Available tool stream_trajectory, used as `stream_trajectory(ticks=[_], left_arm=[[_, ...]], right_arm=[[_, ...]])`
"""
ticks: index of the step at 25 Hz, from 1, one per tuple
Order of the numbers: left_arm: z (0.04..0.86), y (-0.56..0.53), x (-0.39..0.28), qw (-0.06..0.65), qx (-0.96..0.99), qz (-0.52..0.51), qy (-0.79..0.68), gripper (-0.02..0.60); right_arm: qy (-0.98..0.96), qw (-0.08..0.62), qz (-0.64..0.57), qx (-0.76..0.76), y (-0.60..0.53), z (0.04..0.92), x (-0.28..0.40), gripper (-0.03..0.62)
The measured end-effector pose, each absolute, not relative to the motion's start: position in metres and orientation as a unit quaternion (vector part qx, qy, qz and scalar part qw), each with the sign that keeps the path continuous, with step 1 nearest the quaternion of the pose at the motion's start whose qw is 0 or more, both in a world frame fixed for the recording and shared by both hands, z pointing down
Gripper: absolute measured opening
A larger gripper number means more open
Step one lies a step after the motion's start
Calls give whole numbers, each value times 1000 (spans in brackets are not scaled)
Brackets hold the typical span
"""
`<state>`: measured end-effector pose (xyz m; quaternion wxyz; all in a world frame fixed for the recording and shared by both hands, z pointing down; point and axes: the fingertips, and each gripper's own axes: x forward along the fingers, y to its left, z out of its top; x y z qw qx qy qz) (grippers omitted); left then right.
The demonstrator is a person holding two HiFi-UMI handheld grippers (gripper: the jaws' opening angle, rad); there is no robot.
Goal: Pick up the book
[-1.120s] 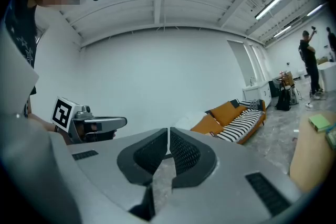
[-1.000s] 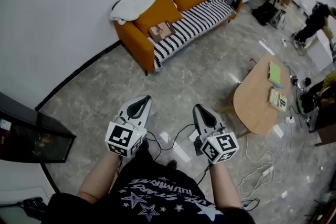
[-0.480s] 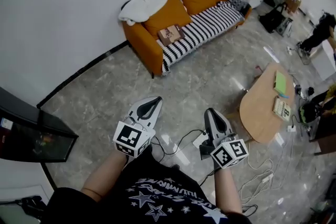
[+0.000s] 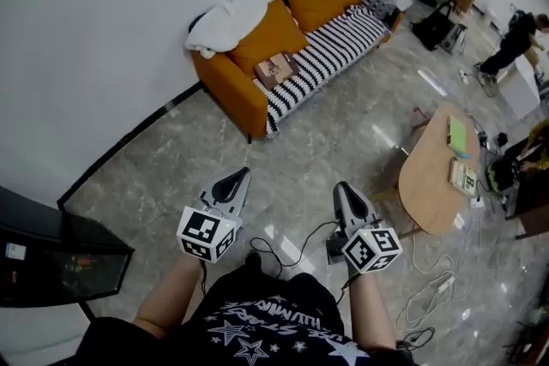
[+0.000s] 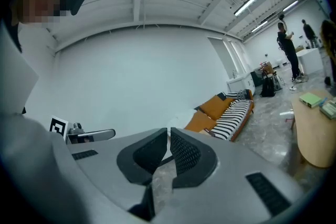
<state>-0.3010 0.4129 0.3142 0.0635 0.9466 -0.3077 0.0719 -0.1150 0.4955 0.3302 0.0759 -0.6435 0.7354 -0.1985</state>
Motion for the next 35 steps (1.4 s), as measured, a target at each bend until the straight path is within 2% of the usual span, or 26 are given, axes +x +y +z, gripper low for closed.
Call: stream_trajectory(ticks=[7,20,35], left_arm=[[320,382,-316,76,950,67,-296,6],[325,310,-289,74,937,73,-334,6],[323,224,-176,82,924,91,-362,6]], right_arm=[[715,67,-214,-663,478,339,-117,34],[738,67,-222,-634,379,350,-77,34],[755,73,-244,-604,278,359,38,34]])
